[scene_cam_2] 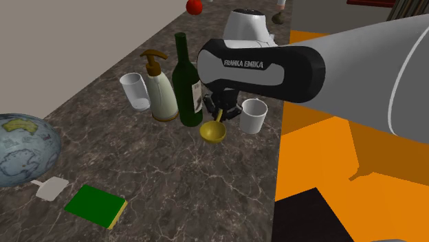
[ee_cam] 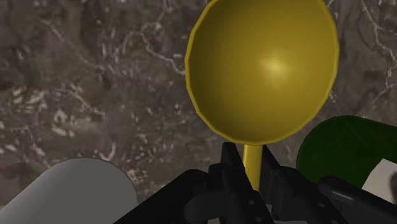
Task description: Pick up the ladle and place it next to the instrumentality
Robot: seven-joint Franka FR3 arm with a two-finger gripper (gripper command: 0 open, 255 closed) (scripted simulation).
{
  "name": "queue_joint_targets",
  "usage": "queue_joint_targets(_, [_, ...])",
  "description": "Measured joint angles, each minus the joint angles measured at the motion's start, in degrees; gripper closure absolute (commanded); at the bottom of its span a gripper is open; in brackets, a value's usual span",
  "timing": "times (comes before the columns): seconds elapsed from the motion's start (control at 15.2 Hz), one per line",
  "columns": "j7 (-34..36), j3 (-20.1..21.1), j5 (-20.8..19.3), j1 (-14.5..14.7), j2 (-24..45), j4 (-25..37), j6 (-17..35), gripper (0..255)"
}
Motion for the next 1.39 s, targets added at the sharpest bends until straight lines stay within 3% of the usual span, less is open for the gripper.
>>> queue_joint_targets(0.99, [2.0,-0.5,-0.7,-0.3,-1.7,9.8,-11.4,255])
queue_joint_targets(1.39, [9.1,3.9,-1.1,2.4,1.5,13.6,-10.6,255])
